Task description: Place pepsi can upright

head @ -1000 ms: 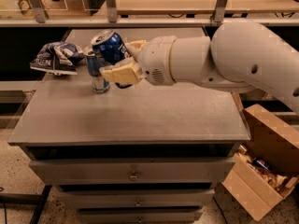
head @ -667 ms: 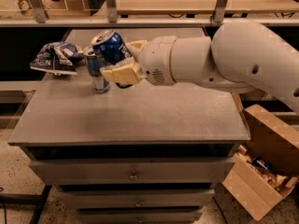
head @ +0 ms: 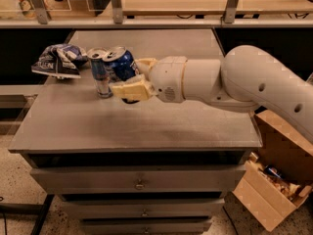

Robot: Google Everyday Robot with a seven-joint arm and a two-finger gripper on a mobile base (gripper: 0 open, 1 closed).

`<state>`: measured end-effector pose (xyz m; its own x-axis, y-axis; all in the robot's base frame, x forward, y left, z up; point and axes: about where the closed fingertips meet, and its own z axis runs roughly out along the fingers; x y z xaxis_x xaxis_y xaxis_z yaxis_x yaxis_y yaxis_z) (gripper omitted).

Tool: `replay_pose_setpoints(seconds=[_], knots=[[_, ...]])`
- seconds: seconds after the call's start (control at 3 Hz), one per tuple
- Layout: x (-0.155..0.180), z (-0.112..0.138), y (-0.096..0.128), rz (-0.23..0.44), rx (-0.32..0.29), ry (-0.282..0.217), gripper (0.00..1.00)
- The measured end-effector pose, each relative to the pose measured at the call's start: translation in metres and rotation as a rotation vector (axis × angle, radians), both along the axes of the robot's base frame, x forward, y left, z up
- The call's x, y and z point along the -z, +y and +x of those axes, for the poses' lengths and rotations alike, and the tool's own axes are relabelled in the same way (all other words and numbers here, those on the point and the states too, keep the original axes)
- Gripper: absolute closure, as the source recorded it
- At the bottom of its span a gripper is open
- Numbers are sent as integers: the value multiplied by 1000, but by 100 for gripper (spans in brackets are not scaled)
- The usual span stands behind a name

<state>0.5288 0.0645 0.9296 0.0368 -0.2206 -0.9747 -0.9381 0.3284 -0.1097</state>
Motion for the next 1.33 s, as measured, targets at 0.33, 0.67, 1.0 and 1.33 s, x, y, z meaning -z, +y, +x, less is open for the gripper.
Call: replay_pose_setpoints(seconds=[0.33,0.67,1.0,1.33], knots=[[21,1,-4,34,-9,30,100],[42,0,-11,46,-4,63,100],[55,-1,-17,39,-9,77,82],[65,-2,-25,38,-9,85,59]])
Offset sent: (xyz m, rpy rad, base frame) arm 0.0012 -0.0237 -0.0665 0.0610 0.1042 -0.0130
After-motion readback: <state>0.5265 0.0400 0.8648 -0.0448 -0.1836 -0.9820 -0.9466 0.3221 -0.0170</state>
